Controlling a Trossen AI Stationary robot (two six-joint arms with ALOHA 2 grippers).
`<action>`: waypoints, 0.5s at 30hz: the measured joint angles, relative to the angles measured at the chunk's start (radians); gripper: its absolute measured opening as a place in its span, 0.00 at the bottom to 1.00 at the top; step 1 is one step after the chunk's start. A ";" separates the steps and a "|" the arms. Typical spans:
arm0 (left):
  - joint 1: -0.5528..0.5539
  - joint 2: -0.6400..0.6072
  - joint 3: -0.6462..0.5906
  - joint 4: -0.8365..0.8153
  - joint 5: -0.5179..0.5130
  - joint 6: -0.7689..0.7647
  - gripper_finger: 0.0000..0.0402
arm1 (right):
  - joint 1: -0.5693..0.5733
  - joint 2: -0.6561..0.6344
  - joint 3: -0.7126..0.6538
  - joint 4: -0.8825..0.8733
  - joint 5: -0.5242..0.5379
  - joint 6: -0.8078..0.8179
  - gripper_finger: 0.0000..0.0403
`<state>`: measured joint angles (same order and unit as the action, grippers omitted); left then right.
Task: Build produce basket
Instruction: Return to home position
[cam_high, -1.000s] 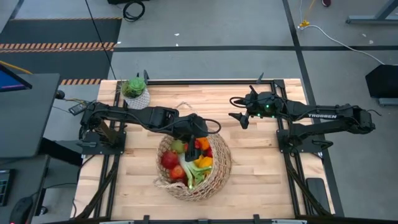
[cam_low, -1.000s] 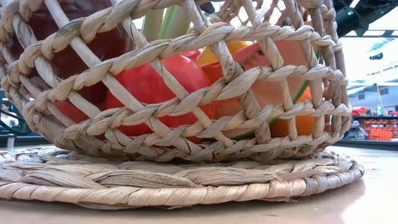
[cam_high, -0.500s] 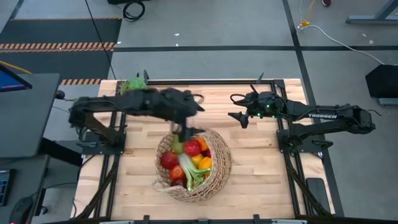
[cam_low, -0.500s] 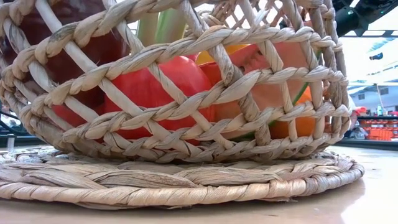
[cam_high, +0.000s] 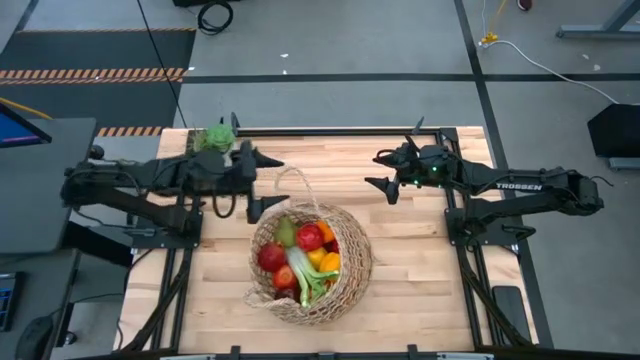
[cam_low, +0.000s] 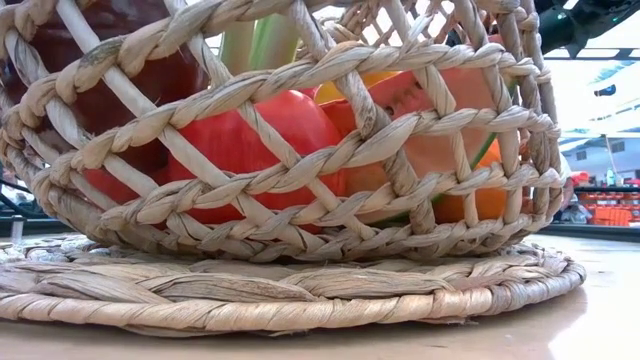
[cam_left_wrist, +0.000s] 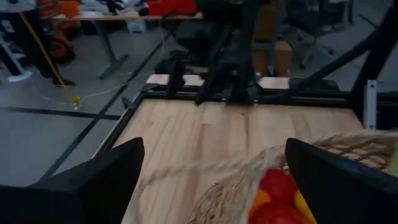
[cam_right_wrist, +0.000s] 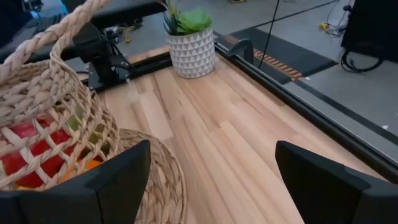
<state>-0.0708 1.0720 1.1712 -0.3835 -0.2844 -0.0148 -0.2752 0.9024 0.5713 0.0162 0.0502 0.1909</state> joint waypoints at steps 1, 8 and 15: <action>0.005 -0.037 -0.066 0.048 0.000 -0.003 0.99 | 0.000 0.000 0.000 0.002 0.000 0.000 0.86; 0.043 -0.266 -0.389 0.202 0.000 -0.079 0.99 | 0.000 -0.002 0.000 -0.018 0.000 -0.008 0.86; 0.048 -0.479 -0.548 0.212 -0.002 -0.118 0.99 | 0.000 -0.002 0.000 -0.002 0.000 -0.008 0.86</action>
<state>-0.0226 0.5925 0.6235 -0.1713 -0.2866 -0.1332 -0.2752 0.9001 0.5713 0.0147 0.0499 0.1830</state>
